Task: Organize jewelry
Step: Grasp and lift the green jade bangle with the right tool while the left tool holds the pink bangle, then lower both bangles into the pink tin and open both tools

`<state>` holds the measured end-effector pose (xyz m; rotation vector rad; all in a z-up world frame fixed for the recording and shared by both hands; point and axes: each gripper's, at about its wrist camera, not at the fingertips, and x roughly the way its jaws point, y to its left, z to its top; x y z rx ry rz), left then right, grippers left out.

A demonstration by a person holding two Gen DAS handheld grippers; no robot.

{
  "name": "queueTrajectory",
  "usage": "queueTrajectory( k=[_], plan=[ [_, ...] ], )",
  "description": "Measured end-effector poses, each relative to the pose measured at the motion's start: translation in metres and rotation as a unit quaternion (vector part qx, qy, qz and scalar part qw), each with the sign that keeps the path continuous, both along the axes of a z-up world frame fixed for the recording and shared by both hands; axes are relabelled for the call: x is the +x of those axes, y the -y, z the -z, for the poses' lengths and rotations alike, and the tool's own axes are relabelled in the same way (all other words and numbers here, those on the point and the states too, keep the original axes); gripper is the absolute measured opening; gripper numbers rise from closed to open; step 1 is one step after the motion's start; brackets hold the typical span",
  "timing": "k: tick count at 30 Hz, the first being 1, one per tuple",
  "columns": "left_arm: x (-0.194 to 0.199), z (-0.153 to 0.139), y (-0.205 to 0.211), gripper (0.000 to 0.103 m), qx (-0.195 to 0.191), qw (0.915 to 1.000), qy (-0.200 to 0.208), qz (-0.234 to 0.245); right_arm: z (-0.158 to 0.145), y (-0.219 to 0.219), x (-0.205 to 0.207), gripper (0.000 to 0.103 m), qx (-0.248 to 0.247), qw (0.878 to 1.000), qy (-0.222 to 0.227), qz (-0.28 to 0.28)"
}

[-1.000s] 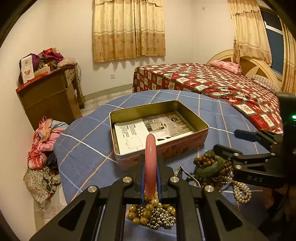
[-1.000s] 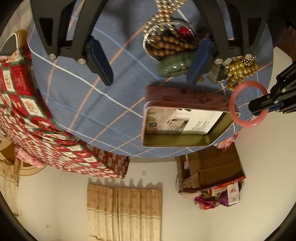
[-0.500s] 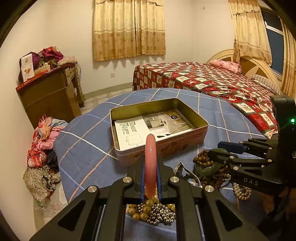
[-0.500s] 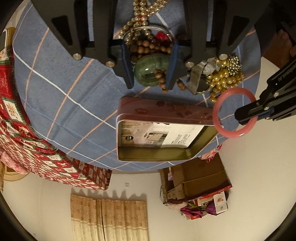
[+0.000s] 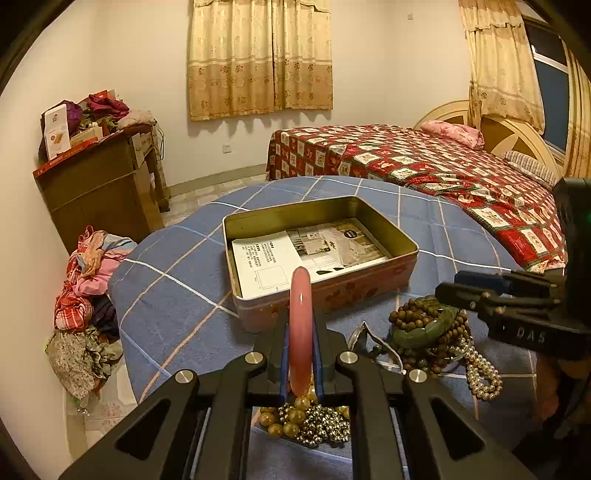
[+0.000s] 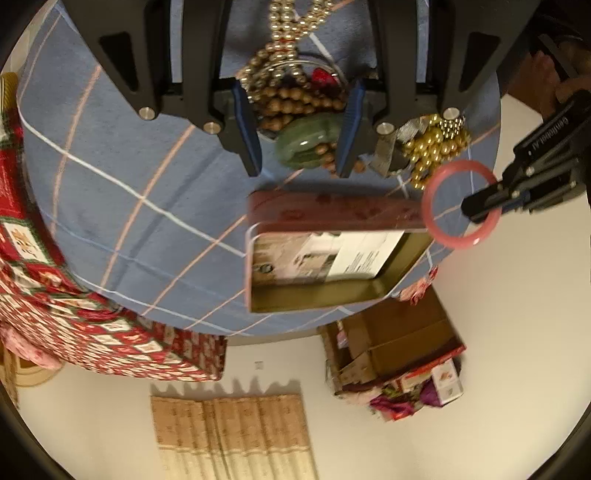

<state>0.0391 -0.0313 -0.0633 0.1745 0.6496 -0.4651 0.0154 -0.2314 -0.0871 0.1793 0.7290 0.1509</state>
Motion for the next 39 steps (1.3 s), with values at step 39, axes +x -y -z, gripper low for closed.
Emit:
queueTrajectory(
  k=[39],
  plan=[
    [0.018, -0.029, 0.0, 0.009, 0.012, 0.999, 0.044, -0.002, -0.055, -0.016, 0.017, 0.009, -0.049, 0.997, 0.048, -0.022]
  ],
)
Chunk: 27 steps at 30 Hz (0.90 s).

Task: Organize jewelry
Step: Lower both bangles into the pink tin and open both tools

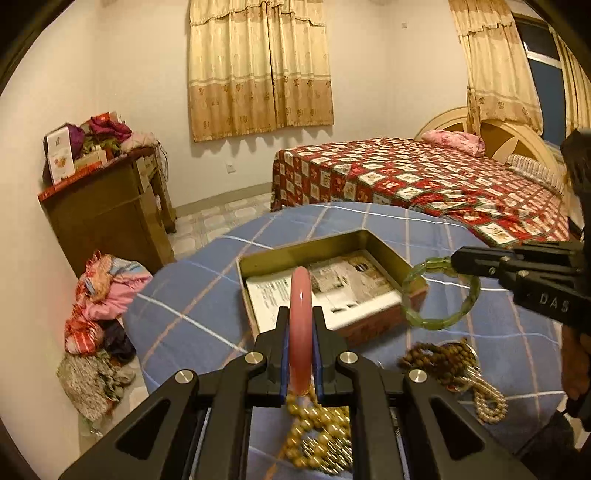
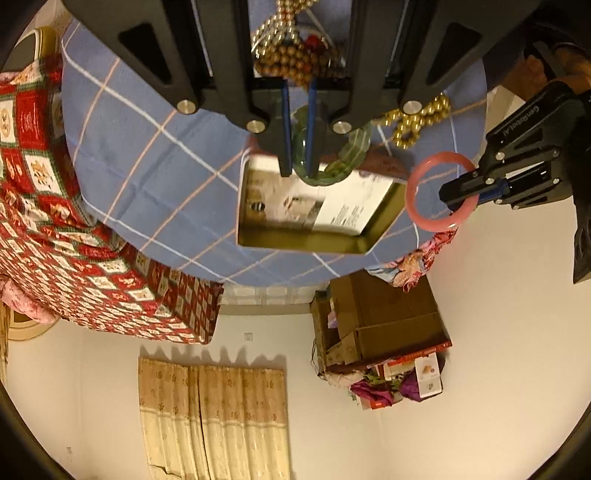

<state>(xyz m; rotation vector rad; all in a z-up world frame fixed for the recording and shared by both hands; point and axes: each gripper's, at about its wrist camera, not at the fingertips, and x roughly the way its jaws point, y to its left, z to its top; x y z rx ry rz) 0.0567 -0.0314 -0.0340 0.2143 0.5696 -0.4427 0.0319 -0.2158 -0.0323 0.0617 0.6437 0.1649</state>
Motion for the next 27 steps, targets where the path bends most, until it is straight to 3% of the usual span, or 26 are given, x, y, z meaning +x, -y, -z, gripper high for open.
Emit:
queueTrajectory(
  k=[14, 27],
  plan=[
    [0.078, 0.014, 0.022, 0.009, 0.069, 0.9974, -0.003, -0.02, 0.001, 0.001, 0.067, 0.009, -0.042, 0.999, 0.007, 0.016],
    [0.106, 0.036, 0.036, 0.009, 0.101, 0.9947, -0.014, -0.013, 0.028, 0.0, 0.106, 0.009, -0.066, 0.997, -0.025, 0.019]
  ],
)
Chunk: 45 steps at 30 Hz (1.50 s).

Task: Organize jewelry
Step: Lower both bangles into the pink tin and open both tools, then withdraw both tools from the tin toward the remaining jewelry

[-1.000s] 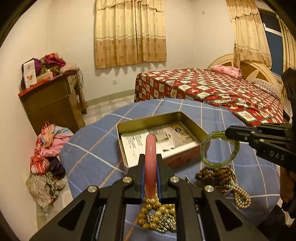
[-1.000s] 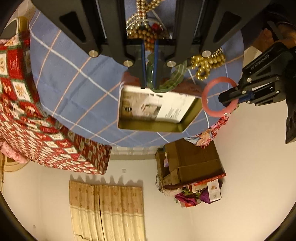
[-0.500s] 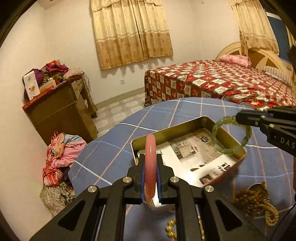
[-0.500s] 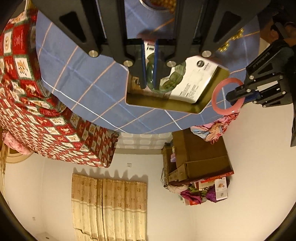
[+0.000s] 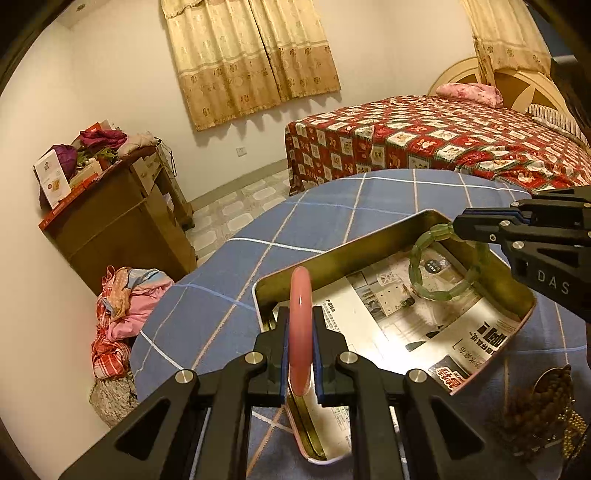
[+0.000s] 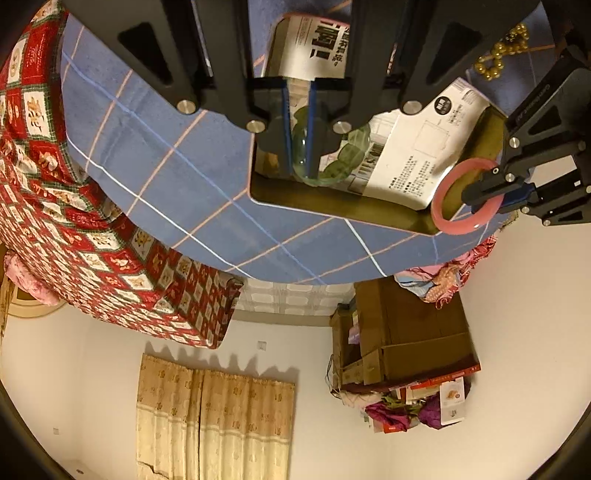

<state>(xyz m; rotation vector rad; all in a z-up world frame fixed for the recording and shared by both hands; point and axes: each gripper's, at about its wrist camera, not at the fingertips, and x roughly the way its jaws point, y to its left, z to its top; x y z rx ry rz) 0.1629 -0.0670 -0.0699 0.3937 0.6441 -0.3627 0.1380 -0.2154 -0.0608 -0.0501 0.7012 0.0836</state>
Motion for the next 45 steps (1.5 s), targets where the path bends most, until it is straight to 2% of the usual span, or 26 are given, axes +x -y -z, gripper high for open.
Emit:
queueTrajectory(
  k=[9, 10, 11, 12, 13, 14, 15, 20, 24, 27, 32, 36, 40, 45],
  plan=[
    [0.002, 0.009, 0.006, 0.01, 0.015, 0.9999, 0.002, 0.005, 0.006, 0.0, 0.003, 0.013, 0.002, 1.0, -0.012, 0.002],
    [0.001, 0.009, 0.007, 0.01, 0.02, 0.9998, 0.004, 0.005, 0.005, 0.001, 0.002, 0.014, 0.001, 1.0, -0.007, 0.007],
    [0.001, 0.008, 0.007, 0.015, 0.024, 0.9997, 0.007, 0.004, 0.004, 0.001, 0.002, 0.021, 0.001, 1.0, -0.007, 0.008],
    [0.001, 0.008, 0.008, 0.03, 0.03, 0.9995, 0.01, 0.0, 0.004, 0.002, 0.001, 0.035, 0.004, 1.0, -0.007, 0.009],
    [0.001, 0.008, 0.007, 0.042, 0.033, 0.9993, 0.014, -0.004, 0.004, 0.003, 0.001, 0.042, 0.005, 1.0, -0.005, 0.011],
    [-0.001, 0.005, 0.006, 0.067, 0.034, 0.999, 0.026, -0.011, 0.003, 0.004, -0.001, 0.054, 0.007, 1.0, -0.002, 0.014],
    [-0.004, 0.002, 0.003, 0.08, 0.032, 0.9985, 0.041, -0.019, 0.002, 0.006, -0.004, 0.055, 0.01, 1.0, 0.005, 0.018],
    [-0.009, -0.002, -0.005, 0.081, 0.026, 0.9985, 0.041, -0.026, 0.0, 0.011, -0.011, 0.056, 0.015, 1.0, 0.007, 0.024],
    [-0.013, 0.0, -0.007, 0.081, 0.033, 0.9982, 0.042, -0.029, 0.001, 0.016, -0.017, 0.064, 0.022, 0.999, 0.008, 0.03],
    [-0.011, 0.0, -0.006, 0.081, 0.047, 0.9967, 0.054, -0.038, -0.002, 0.017, -0.024, 0.067, 0.023, 0.999, 0.017, 0.033],
    [-0.011, -0.01, -0.004, 0.081, 0.044, 0.9961, 0.065, -0.039, -0.005, 0.018, -0.031, 0.071, 0.027, 0.999, 0.025, 0.03],
    [-0.006, -0.016, -0.009, 0.081, 0.051, 0.9931, 0.08, -0.068, -0.003, 0.018, -0.037, 0.072, 0.027, 0.999, 0.027, 0.029],
    [0.003, -0.011, -0.019, 0.081, 0.057, 0.9917, 0.07, -0.091, -0.001, 0.02, -0.044, 0.073, 0.033, 0.999, 0.024, 0.027],
    [-0.001, -0.005, -0.027, 0.081, 0.052, 0.9921, 0.061, -0.096, -0.001, 0.021, -0.057, 0.079, 0.032, 0.999, 0.031, 0.027]
  ],
)
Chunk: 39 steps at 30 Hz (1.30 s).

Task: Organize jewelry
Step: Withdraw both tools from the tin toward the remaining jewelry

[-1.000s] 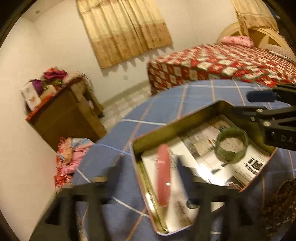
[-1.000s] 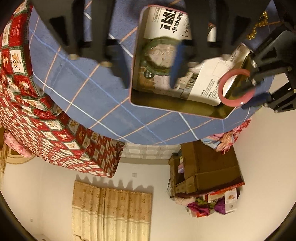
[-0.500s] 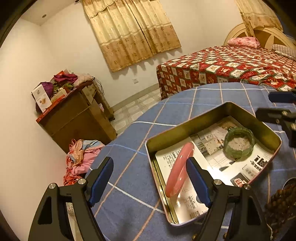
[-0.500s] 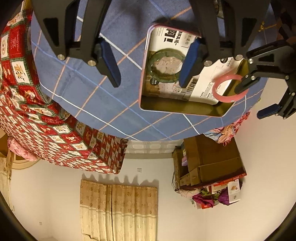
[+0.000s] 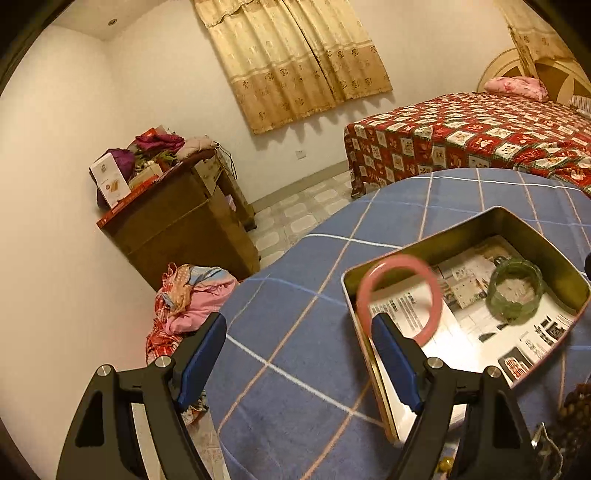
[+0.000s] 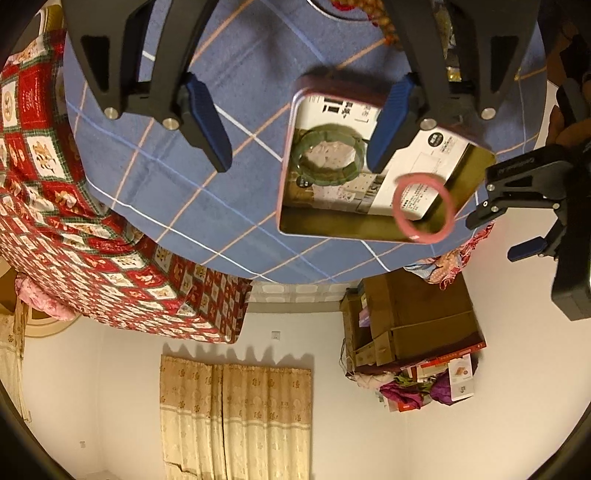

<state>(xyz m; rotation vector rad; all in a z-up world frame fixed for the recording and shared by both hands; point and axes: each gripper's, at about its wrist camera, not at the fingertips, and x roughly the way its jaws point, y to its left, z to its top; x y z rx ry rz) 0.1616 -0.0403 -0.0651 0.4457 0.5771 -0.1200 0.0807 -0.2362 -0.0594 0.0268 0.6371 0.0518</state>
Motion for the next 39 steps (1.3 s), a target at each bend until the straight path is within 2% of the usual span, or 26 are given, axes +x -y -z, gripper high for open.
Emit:
queueTrajectory(
  k=[7, 14, 27, 39],
  plan=[
    [-0.029, 0.008, -0.02, 0.081, -0.036, 0.9989, -0.025, -0.014, 0.005, 0.002, -0.021, 0.082, 0.007, 1.0, -0.002, -0.002],
    [-0.062, 0.014, -0.037, 0.081, -0.055, 0.997, -0.044, -0.032, 0.014, 0.007, -0.042, 0.083, 0.001, 1.0, -0.007, 0.01],
    [-0.108, 0.028, -0.027, 0.081, -0.066, 0.9948, -0.076, -0.008, 0.03, 0.016, -0.078, 0.083, -0.008, 0.999, -0.018, 0.026],
    [-0.124, 0.023, -0.008, 0.081, -0.063, 0.9953, -0.067, 0.029, 0.036, 0.005, -0.082, 0.083, -0.039, 0.999, -0.025, 0.015]
  ],
)
